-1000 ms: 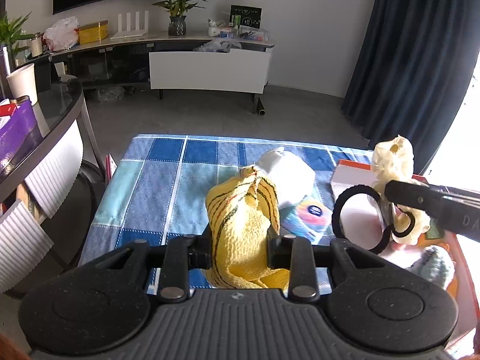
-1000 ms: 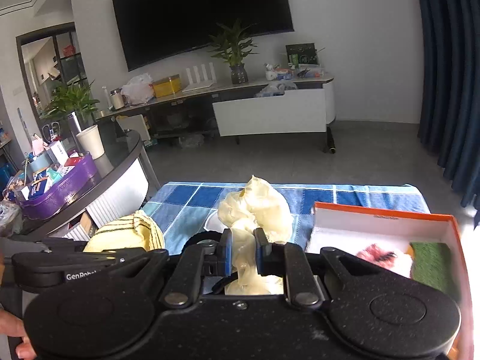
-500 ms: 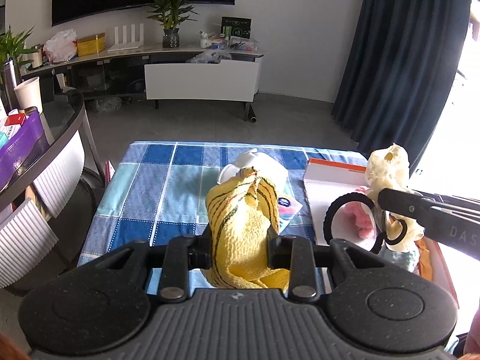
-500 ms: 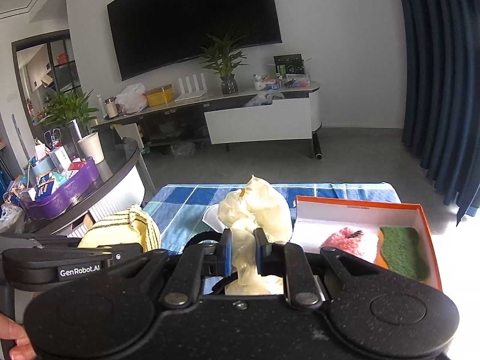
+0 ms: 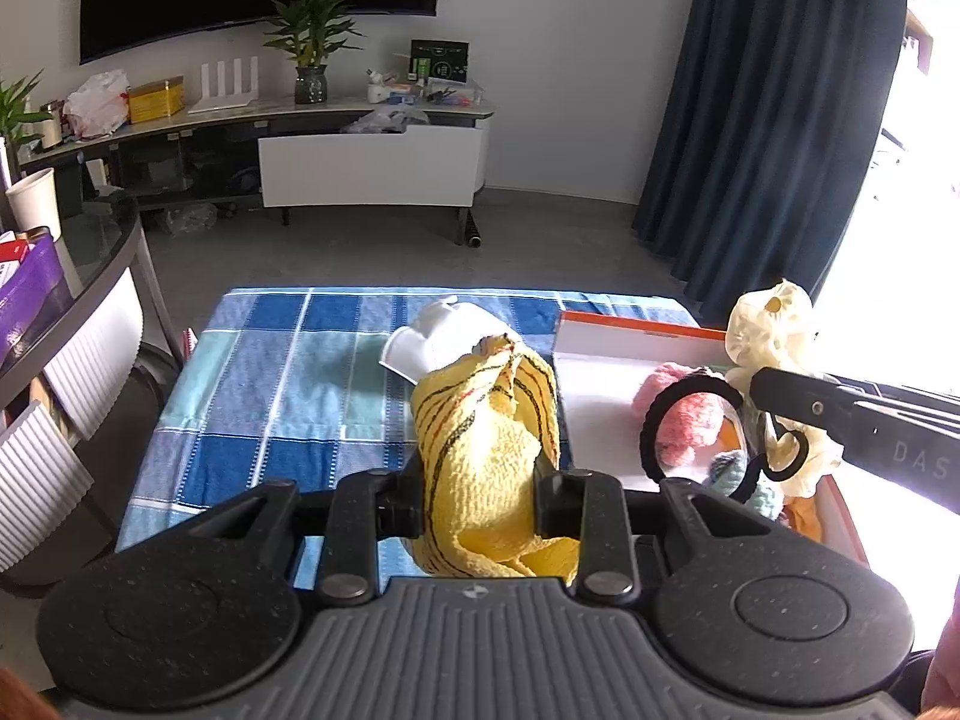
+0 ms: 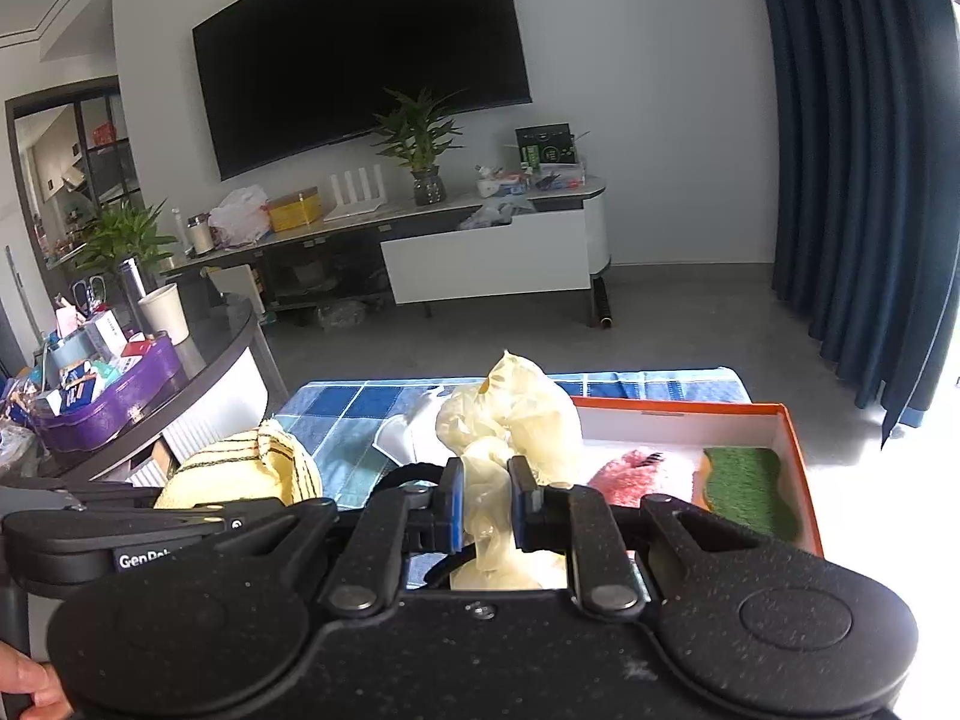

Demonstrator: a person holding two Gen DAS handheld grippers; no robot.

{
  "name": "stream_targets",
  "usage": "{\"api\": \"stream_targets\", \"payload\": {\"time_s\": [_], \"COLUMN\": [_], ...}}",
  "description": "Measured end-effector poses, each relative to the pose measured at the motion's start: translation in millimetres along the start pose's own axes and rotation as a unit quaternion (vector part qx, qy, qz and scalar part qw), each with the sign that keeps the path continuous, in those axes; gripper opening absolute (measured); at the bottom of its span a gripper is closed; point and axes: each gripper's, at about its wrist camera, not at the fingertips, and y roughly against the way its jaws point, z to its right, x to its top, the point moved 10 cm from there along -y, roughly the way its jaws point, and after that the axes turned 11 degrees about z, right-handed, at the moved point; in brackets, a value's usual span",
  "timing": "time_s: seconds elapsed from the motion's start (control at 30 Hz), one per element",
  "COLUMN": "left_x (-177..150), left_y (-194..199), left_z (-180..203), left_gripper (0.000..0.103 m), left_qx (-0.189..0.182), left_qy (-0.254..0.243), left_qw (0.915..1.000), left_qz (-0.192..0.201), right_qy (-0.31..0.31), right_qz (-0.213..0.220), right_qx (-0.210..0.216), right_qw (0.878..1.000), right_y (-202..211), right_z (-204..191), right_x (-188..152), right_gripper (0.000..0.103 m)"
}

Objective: Organize soft objects
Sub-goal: 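Carry the yellow knit item and cream loofah over the white box with both tools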

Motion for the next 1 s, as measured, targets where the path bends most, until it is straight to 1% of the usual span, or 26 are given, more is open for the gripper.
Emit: {"api": "stream_targets", "payload": {"time_s": [0.4, 1.0], "left_x": [-3, -11], "left_y": [-1, -7], "left_z": [18, 45], "left_gripper": [0.032, 0.032], "left_qx": [-0.018, -0.048], "left_qy": [-0.007, -0.019], "left_qw": [0.9998, 0.9985], "left_qz": [-0.003, -0.017], "right_qy": [-0.011, -0.018], "right_qz": [0.006, 0.006], "right_qx": [-0.021, -0.043], "right_qw": [1.000, 0.999], "right_y": [13, 16], "right_z": [21, 40], "right_x": [-1, 0], "right_gripper": [0.019, 0.019]}}
